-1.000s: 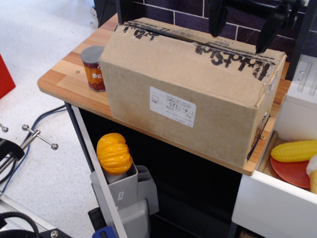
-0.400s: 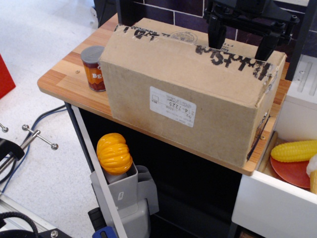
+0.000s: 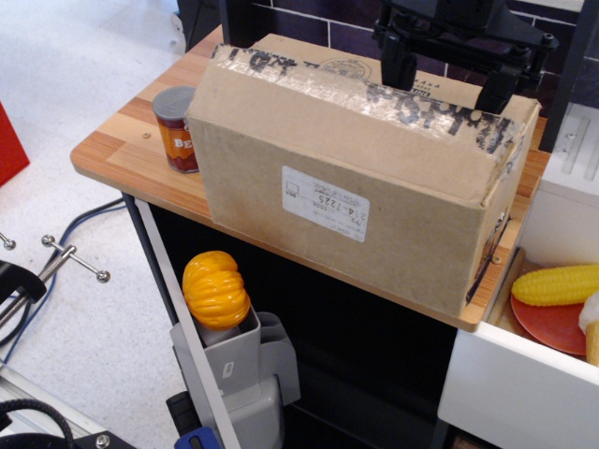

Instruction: Open small4fbox flaps

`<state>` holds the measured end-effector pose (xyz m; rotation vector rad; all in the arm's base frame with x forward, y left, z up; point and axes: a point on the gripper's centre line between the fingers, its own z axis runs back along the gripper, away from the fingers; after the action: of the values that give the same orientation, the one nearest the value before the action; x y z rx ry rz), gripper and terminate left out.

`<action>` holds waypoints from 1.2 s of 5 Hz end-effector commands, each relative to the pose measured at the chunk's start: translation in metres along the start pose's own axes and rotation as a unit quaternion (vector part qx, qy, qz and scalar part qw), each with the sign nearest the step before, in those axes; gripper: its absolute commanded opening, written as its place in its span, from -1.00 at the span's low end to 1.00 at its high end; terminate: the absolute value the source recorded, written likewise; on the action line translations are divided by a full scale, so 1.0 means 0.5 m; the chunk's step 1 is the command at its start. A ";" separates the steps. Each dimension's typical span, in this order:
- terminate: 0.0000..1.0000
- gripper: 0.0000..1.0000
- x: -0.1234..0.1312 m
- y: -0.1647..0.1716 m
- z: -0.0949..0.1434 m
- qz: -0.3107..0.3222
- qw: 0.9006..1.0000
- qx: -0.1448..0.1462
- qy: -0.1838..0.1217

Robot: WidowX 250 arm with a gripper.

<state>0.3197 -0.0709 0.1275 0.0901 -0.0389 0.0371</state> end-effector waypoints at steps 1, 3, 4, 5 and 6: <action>-1.00 1.00 -0.025 -0.001 0.055 0.005 1.000 0.007 -0.014; -1.00 1.00 -0.059 -0.002 0.097 0.023 0.999 0.034 -0.008; -1.00 1.00 -0.083 -0.005 0.106 0.034 0.999 0.033 -0.003; -1.00 1.00 -0.107 -0.005 0.091 0.045 0.999 0.028 -0.013; -1.00 1.00 -0.122 -0.005 0.076 0.052 0.998 0.019 -0.014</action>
<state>0.2541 -0.0783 0.1468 0.1345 -0.0190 0.1426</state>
